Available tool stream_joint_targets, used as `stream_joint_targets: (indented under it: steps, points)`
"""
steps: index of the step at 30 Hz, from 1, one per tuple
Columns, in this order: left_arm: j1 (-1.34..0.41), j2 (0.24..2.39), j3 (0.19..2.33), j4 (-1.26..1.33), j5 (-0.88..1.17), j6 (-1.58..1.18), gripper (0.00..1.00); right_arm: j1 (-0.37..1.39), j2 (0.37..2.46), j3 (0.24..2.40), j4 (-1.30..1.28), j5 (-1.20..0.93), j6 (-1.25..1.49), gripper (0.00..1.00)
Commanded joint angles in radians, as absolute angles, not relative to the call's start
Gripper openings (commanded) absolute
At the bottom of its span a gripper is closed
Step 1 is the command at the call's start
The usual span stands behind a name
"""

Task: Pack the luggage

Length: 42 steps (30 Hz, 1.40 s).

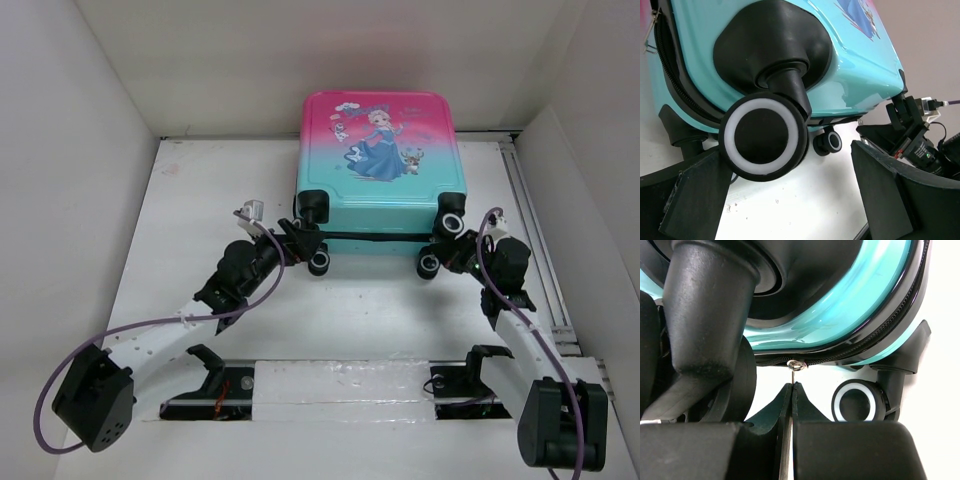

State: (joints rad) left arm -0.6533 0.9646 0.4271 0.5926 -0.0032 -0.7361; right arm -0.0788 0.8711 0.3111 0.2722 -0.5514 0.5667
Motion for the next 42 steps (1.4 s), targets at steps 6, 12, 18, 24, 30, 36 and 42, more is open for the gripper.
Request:
stream_joint_targets:
  steps: [6, 12, 18, 24, 30, 36, 42]
  points:
    - [-0.65, 1.011, 0.515, 0.636, -0.058, -0.716, 0.9, -0.06, 0.835, 0.319, 0.422, -0.65, 0.561, 0.0]
    - [-0.65, 1.103, 0.505, 0.769, -0.048, -0.73, 0.83, -0.051, 0.825, 0.31, 0.413, -0.66, 0.552, 0.0]
    - [-0.65, 1.121, 0.506, 0.801, -0.025, -0.739, 0.49, -0.051, 0.816, 0.31, 0.403, -0.66, 0.552, 0.0]
    - [-0.65, 1.103, 0.495, 0.801, 0.026, -0.773, 0.0, -0.04, 0.825, 0.31, 0.403, -0.67, 0.552, 0.0]
    - [-0.66, 1.124, 0.534, 0.864, 0.106, -0.844, 0.0, 0.144, 0.799, 0.342, 0.31, -0.539, 0.483, 0.0]
    - [-0.701, 1.21, 0.587, 0.958, 0.116, -0.919, 0.0, 0.508, 0.585, 0.259, 0.308, 0.009, 0.575, 0.0]
    - [-0.773, 1.279, 0.623, 1.002, 0.127, -0.937, 0.0, 0.733, 0.766, 0.271, 0.468, 0.232, 0.539, 0.0]
